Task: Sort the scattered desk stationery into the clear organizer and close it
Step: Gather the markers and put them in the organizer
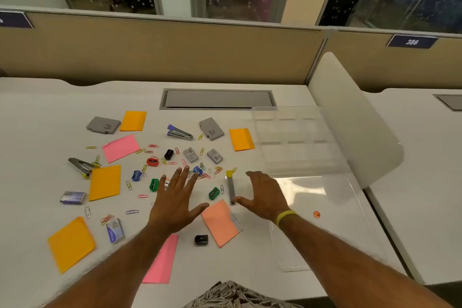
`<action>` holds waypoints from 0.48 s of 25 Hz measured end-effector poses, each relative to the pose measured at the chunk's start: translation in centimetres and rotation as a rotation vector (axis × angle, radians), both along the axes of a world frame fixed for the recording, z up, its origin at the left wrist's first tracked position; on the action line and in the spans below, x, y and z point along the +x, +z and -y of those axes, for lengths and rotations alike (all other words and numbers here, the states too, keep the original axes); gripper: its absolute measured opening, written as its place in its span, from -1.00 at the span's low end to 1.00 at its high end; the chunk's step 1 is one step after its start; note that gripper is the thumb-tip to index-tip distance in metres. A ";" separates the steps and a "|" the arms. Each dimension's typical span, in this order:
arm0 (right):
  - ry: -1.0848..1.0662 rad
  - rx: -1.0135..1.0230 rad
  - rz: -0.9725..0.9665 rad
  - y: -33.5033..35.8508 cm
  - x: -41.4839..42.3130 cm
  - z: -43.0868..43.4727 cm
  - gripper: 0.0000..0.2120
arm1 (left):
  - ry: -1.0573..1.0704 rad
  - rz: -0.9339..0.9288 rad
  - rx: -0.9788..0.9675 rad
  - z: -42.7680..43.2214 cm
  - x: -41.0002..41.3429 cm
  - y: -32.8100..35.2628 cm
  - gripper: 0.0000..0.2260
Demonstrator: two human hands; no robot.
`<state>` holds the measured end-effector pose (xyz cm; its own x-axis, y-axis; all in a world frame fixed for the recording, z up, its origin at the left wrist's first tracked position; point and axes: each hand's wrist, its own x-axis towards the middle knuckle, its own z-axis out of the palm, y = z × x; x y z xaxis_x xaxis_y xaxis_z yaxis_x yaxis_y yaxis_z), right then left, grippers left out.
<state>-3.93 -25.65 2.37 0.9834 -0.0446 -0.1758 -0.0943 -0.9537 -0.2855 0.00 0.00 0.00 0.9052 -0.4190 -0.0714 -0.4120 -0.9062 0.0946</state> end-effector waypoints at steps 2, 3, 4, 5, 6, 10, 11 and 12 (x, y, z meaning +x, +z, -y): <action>-0.033 0.031 -0.071 0.1 1.1 -0.8 -0.36 | 0.013 0.008 0.023 -0.4 0.3 -0.2 -0.17; -0.050 0.022 -0.108 0.1 1.6 -1.2 -0.43 | 0.012 0.029 0.034 -0.6 0.5 -0.4 -0.16; -0.077 0.017 -0.147 0.3 2.1 -1.7 -0.47 | 0.016 0.031 0.033 -0.9 0.6 -0.3 -0.15; -0.098 0.031 -0.171 0.1 2.6 -2.2 -0.48 | 0.023 0.039 0.019 -1.1 0.9 -0.3 -0.14; -0.117 0.049 -0.194 0.0 2.9 -2.7 -0.49 | 0.028 0.034 0.023 -1.3 1.1 -0.3 -0.14; -0.140 0.067 -0.245 -0.9 4.2 -3.7 -0.54 | 0.047 0.004 0.008 -2.5 1.5 -0.5 -0.25; -0.134 0.062 -0.247 -1.2 4.4 -3.9 -0.56 | 0.051 0.008 0.002 -2.8 1.6 -0.6 -0.26; -0.130 0.056 -0.248 -1.4 4.5 -4.1 -0.58 | 0.055 0.017 -0.009 -3.0 1.7 -0.6 -0.24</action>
<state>0.54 -21.59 0.98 0.8968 -0.1514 -0.4158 -0.2885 -0.9125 -0.2900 1.67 3.01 -0.56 0.9278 -0.3695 -0.0522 -0.3636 -0.9265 0.0965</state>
